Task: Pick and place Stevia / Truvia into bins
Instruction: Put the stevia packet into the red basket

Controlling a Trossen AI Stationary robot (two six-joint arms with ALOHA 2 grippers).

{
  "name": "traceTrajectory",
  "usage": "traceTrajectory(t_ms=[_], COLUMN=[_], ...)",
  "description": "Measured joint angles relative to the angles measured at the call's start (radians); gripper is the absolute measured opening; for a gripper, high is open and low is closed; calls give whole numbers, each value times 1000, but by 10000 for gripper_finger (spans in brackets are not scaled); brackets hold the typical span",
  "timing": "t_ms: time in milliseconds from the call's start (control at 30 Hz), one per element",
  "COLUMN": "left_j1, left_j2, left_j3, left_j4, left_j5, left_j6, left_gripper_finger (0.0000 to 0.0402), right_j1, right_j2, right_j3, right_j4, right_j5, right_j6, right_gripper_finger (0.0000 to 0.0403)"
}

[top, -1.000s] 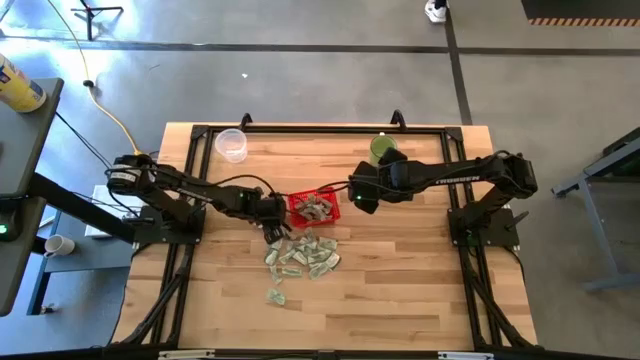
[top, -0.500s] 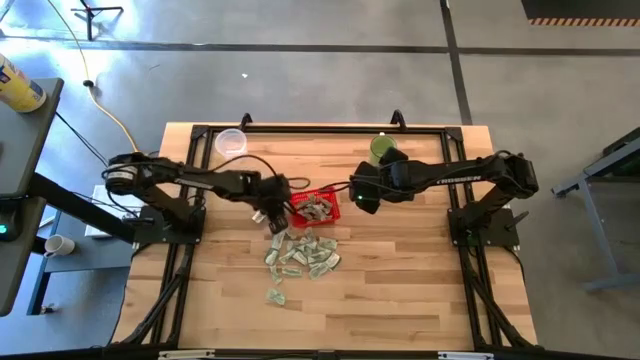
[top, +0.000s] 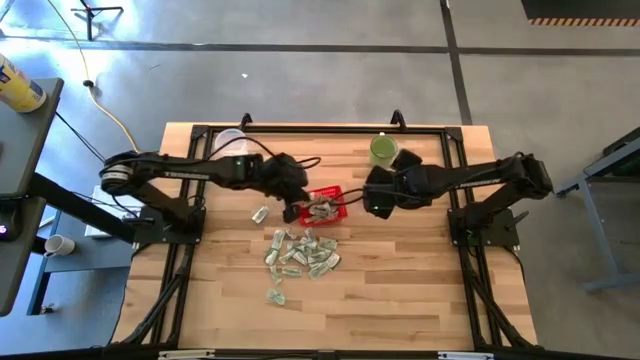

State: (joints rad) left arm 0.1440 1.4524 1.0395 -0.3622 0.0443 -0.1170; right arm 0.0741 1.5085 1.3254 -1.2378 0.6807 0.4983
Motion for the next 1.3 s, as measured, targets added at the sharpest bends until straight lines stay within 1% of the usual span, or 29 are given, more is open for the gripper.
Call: traceTrajectory(t_ms=[67,133,167,233,300,367,467,533,600,667,733,867,933,1033,1067,1133,1200,1300], left_j1=[1,7,9,9,6,5,7,7,-15,-40,-59,-45,-38,-19,-19,-18,-12,1], left_j2=[46,105,128,155,156,155,135,111,86,65,50,59,70,71,71,71,71,76], left_j3=[3,3,2,23,43,58,99,141,158,160,139,46,3,-48,-55,-73,-98,-138], left_j4=[70,150,161,154,120,38,-160,-247,-386,-476,-604,-651,-604,-630,-615,-603,-603,-553], left_j5=[6,-14,-24,-28,-29,-34,-2,20,7,-38,-74,-101,-103,-83,-80,-107,-138,-150], left_j6=[12,8,4,-18,-54,-92,-141,-146,-134,-116,-129,-283,-388,-512,-535,-550,-553,-580], left_gripper_finger=[23,22,22,43,90,148,230,272,298,305,299,270,257,247,246,246,250,260], right_j1=[11,22,27,37,49,63,83,90,93,92,87,76,76,76,76,76,76,76], right_j2=[0,0,0,0,0,0,0,0,0,0,0,0,0,0,0,0,0,0], right_j3=[0,0,0,0,0,0,0,0,0,0,0,0,0,0,0,0,0,0], right_j4=[-3,-3,-4,-17,-31,-52,-69,-70,-71,-73,-73,-61,-54,-51,-49,-40,-30,-21], right_j5=[3,10,8,5,1,5,12,24,43,58,61,69,73,73,73,73,73,71], right_j6=[2,3,5,29,58,90,108,107,106,100,99,96,96,92,86,74,70,70], right_gripper_finger=[309,309,309,309,309,309,309,309,309,309,309,309,309,309,309,309,309,309])
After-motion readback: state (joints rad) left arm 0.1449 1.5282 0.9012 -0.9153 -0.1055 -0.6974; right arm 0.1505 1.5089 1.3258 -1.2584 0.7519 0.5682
